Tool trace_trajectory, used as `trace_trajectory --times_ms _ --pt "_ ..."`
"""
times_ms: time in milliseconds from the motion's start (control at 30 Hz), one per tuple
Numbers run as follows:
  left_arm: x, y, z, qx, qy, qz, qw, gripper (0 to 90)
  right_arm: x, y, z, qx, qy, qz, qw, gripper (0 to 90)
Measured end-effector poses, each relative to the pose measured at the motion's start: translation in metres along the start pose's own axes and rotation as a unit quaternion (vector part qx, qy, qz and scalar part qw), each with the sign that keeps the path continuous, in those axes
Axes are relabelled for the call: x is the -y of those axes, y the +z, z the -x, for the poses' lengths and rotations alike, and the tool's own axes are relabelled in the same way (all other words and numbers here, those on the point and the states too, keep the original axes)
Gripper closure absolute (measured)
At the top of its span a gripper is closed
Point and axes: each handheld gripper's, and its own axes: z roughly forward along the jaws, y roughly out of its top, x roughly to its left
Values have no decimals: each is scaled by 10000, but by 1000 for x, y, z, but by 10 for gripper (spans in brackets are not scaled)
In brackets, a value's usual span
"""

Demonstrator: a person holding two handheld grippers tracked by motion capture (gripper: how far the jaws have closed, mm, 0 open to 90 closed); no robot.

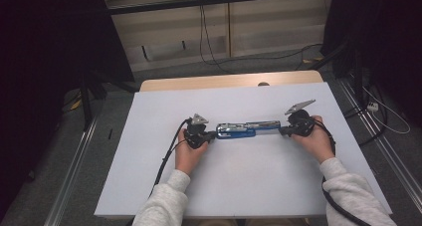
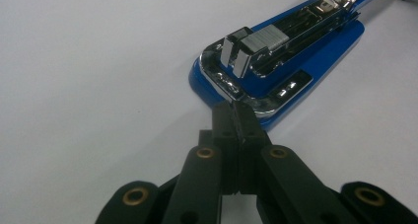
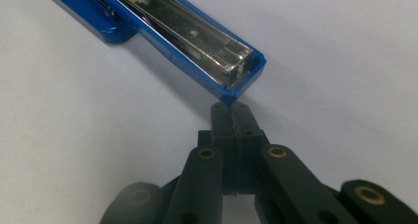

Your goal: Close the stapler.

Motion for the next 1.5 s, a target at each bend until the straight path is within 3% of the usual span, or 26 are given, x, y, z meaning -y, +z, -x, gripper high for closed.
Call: trace_trajectory --times_ms 667,1000,1433,1500 --pt "0 0 -1 18 41 9 10000 900 -3 -2 -1 10 2 132 9999 900" --pt "0 0 -2 3 103 -9 9999 900 -6 -6 -3 -22 -42 342 9994 900" --pt "0 -2 -3 -38 28 -10 10000 880 -12 -9 -10 -110 -170 463 9987 897" --pt "-1 -5 -4 -22 3 32 10000 854 -11 -9 -10 -177 -155 452 9987 860"
